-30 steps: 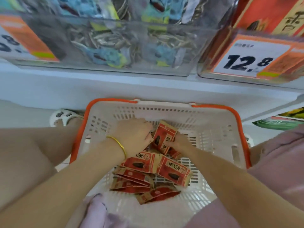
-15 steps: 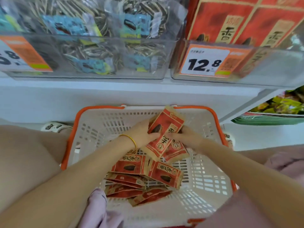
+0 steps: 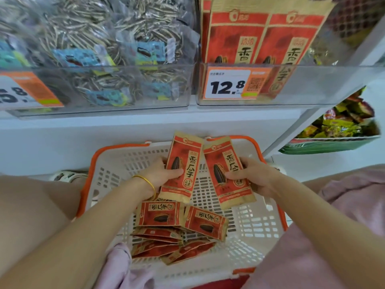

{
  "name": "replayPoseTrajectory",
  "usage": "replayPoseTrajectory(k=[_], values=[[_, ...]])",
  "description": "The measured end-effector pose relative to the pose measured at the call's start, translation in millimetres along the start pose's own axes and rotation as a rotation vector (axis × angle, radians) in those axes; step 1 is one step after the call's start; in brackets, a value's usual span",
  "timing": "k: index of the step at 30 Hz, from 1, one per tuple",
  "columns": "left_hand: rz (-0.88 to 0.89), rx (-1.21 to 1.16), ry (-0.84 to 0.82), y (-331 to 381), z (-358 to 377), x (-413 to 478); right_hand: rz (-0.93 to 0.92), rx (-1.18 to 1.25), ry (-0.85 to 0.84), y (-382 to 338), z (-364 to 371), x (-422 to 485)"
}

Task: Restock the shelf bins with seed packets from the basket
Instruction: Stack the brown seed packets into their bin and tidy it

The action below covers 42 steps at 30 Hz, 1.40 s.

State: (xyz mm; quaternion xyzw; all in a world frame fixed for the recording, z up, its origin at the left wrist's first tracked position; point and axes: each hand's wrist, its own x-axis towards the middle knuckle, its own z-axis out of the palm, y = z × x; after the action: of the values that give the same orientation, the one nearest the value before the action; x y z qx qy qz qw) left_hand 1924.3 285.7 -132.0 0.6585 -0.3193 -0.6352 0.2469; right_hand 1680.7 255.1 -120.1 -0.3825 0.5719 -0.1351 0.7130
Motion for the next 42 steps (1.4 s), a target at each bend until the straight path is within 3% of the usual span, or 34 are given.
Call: replayPoseTrajectory(k=[4,8,14,21,25,29,33,35,38,40,42], values=[[0.006,-0.156,0.006,-3,9,0,-0.059,0.158,0.042,6,6,-6],[0.02,-0.316,-0.126,-1,19,-3,-0.153,0.288,-0.012,11,26,-11],[0.068,-0.413,-0.292,1,35,-18,-0.257,0.139,0.092,18,46,-8],[0.221,-0.222,-0.432,21,44,-36,-0.255,0.232,-0.049,6,37,-36],[0.246,-0.096,-0.329,43,58,-47,-0.287,0.291,-0.095,-9,21,-67],[0.369,0.141,-0.303,78,80,-68,-0.397,0.381,0.044,-16,9,-97],[0.683,0.453,-0.32,134,99,-98,-0.577,0.46,0.193,-40,-14,-133],[0.905,0.532,-0.18,169,107,-108,-0.653,0.482,0.251,-65,-33,-147],[1.286,0.785,0.316,220,109,-110,-0.686,0.475,0.32,-117,-70,-150],[1.363,1.017,0.5,249,103,-100,-0.624,0.417,0.326,-156,-93,-143],[1.278,1.235,0.55,271,99,-85,-0.568,0.325,0.339,-190,-112,-130]])
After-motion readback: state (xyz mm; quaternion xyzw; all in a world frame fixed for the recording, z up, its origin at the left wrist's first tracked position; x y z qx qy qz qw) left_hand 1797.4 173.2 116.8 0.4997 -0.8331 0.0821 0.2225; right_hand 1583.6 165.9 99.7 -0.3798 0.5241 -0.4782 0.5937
